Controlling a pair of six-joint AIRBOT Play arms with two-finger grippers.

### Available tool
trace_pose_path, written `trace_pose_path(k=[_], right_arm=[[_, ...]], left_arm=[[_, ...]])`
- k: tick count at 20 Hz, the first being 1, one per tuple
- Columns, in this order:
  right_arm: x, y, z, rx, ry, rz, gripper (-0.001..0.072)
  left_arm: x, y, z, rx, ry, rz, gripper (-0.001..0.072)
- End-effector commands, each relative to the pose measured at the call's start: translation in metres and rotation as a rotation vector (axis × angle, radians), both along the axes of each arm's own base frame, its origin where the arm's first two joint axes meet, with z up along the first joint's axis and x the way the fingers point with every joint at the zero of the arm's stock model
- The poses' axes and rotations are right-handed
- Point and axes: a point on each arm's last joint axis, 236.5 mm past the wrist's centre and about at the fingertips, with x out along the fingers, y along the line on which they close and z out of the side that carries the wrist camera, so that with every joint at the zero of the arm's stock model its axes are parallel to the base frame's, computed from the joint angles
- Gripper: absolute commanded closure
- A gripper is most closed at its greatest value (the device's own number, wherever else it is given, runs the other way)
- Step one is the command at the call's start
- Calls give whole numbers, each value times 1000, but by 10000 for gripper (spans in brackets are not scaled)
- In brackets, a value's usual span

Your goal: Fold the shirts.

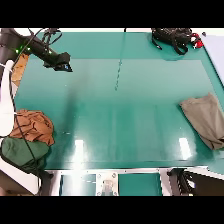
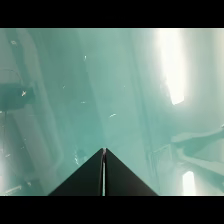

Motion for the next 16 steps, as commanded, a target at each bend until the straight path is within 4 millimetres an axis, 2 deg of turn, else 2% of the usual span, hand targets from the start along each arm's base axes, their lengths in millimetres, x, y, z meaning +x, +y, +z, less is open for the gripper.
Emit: trace_pose_path(k=[1,2,3,4,5,7,8,9,10,11,13,14,15,16], right_arm=[[-8,2,-15,-22,15,-14,573],[-9,6,-13,-8,16,-2,410],[-13,8,-10,3,36,25,382],[-24,8,-4,13,84,57,382],[-44,5,5,35,180,55,382],[-85,-2,34,79,377,-7,382],[-89,-8,51,79,402,-34,383],[-81,-15,69,61,390,-38,383],[-66,-22,88,27,367,-17,386],[-45,-30,105,-27,334,21,463],[20,-37,142,-174,232,157,661],[60,-32,160,-260,165,266,688],[97,-18,172,-319,102,375,689],[131,5,180,-351,40,485,689]], left_arm=[[0,-3,2,-16,1,-3,681],[0,-3,2,-17,1,-3,682],[0,-3,2,-17,1,-3,681],[-1,-3,2,-17,3,-4,681],[-2,-3,1,-16,8,-7,681],[-2,-3,1,-16,9,-7,682],[-3,-5,2,-21,8,-8,682],[-3,-5,4,-24,5,-9,682],[-2,-5,8,-23,-5,-9,683],[0,-4,16,-23,-28,-7,683],[2,-4,44,-28,-105,5,683],[-1,-2,55,-21,-133,8,683],[-7,2,63,-3,-145,9,684],[-14,9,63,29,-142,17,684]])
